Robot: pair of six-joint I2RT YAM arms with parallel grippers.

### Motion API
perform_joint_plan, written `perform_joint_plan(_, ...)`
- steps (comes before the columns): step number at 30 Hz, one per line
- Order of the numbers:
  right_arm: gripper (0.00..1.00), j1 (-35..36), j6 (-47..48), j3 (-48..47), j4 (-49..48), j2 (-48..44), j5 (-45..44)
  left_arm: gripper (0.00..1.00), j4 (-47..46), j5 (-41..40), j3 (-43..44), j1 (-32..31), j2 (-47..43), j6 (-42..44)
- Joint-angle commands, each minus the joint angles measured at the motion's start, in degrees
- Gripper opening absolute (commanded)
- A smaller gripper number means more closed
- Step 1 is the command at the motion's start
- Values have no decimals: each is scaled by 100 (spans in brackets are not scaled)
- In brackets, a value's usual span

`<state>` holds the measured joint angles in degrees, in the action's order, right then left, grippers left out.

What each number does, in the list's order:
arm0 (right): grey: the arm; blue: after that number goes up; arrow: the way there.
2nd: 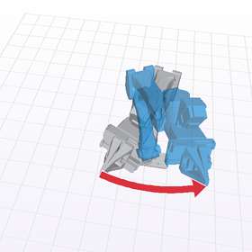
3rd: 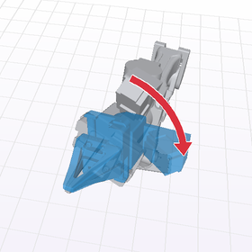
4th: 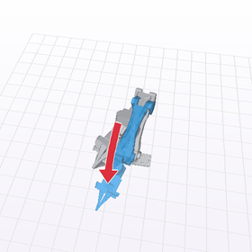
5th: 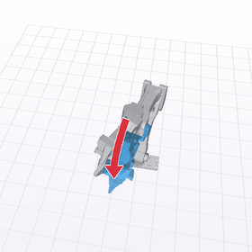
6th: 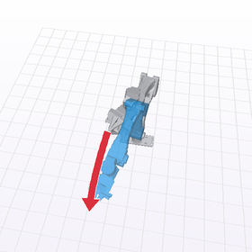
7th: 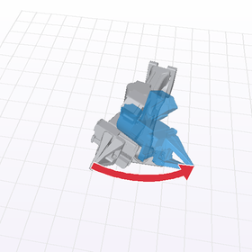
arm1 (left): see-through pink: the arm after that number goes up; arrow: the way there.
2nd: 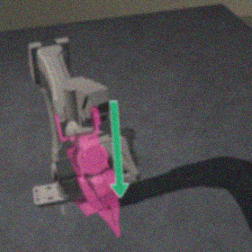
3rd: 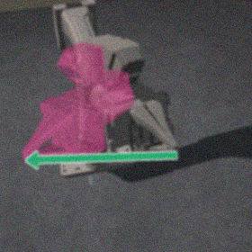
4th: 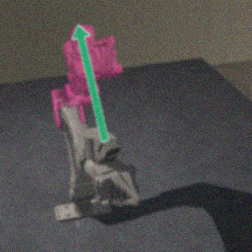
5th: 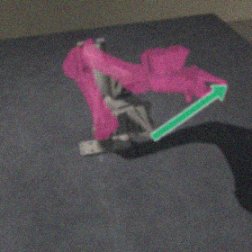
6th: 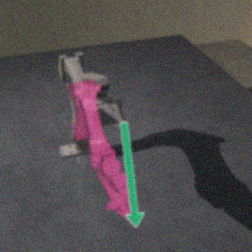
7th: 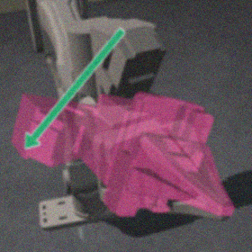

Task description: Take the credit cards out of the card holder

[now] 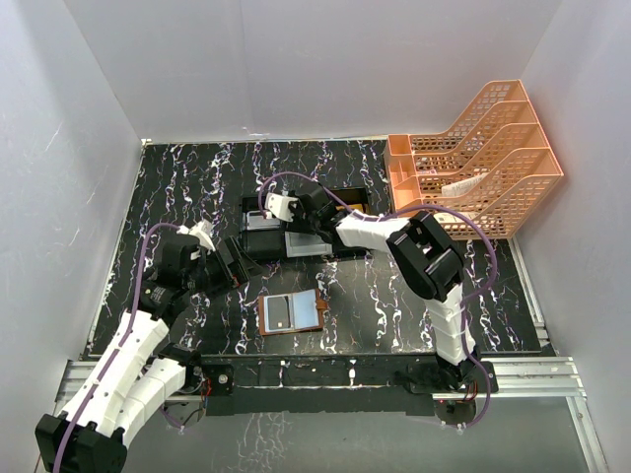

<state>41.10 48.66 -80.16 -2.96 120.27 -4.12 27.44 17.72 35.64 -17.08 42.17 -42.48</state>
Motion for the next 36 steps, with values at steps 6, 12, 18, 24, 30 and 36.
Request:
perform_joint_plan(6,57,-57,-580,114,-135,-697,311,99,-149,424,-77,10,40,3)
perform_joint_plan(12,62,-104,-1395,332,-498,-1304,185,99,-207,496,-140,5,54,-9)
perform_joint_plan(18,97,-230,-3509,1001,-1254,-2297,-1351,99,-247,496,-212,8,61,-49)
perform_joint_plan(24,98,-241,-5397,1097,-142,-3101,-1426,99,69,-340,-125,9,-346,-169)
perform_joint_plan(30,98,-278,-7168,1493,957,-3730,-581,99,100,-541,-160,4,-655,-305)
perform_joint_plan(36,85,-268,-9484,2755,201,-4029,1627,99,-185,-194,-375,6,-525,-393)
